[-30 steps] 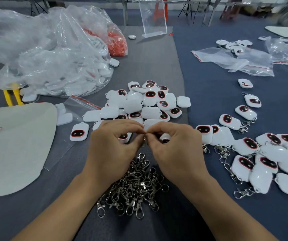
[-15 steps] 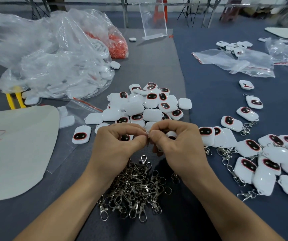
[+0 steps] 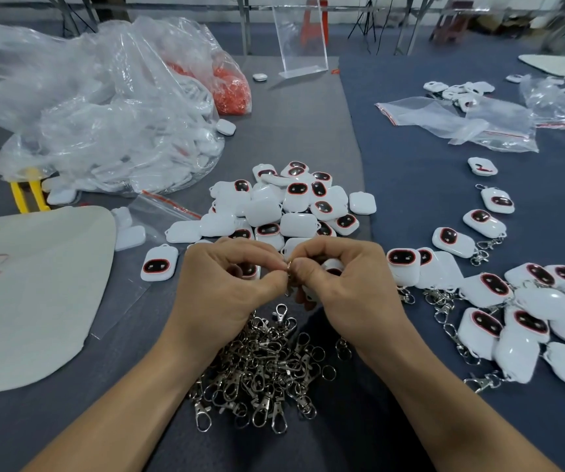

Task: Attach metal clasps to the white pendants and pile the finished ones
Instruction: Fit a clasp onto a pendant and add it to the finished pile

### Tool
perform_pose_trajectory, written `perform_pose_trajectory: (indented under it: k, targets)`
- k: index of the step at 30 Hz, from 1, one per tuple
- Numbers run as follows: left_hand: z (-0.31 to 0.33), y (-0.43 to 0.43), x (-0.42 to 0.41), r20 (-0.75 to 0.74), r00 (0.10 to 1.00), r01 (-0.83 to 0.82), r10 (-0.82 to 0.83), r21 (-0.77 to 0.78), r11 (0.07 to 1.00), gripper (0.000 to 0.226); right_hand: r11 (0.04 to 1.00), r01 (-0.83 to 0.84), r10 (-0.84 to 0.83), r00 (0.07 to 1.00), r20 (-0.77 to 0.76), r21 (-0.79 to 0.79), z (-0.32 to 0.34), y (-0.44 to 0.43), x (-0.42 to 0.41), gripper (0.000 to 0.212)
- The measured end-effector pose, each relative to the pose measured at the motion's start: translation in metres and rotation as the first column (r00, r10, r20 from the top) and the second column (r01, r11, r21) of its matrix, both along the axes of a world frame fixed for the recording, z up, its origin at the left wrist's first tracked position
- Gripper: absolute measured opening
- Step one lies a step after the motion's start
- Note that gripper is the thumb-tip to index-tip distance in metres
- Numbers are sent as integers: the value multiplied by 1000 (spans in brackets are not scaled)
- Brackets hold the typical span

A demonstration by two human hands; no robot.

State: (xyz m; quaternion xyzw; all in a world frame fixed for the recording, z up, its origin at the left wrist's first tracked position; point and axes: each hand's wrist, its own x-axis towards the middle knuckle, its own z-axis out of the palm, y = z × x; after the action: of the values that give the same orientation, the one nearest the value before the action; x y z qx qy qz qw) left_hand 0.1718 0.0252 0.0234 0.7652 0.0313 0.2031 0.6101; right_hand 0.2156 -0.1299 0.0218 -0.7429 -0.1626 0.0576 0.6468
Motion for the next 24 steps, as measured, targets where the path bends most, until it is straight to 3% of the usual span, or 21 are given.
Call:
perform_pose_trajectory:
  k: [12,15,17,20,22,24]
  targets:
    - [1,-2,0,1,1000,25,-25,-22,999,7,998,-62,60,997,54,19,0,0,-1,21]
    - [1,-3,1,-20,999,-50,49,-15,999,14,1000,-25,26,998,53,-7,1,-1,1,15]
    - [2,-1,-2,32,984,-176,173,144,974,12,1000,21,-21,999,-45,2,4,-4,5,7]
    - [4,6,-9,192,910,-412,367,516,751,8,996,84,-86,982,-169,-18,5,-13,14,13]
    - [4,4,-12,192,890,-439,413,603,666,6,991,105,-115,985,-130,-80,6,-16,17,23]
    - [4,-2,-11,145,902,-400,407,637,658,7,981,95,-104,993,-46,-167,7,-19,18,41]
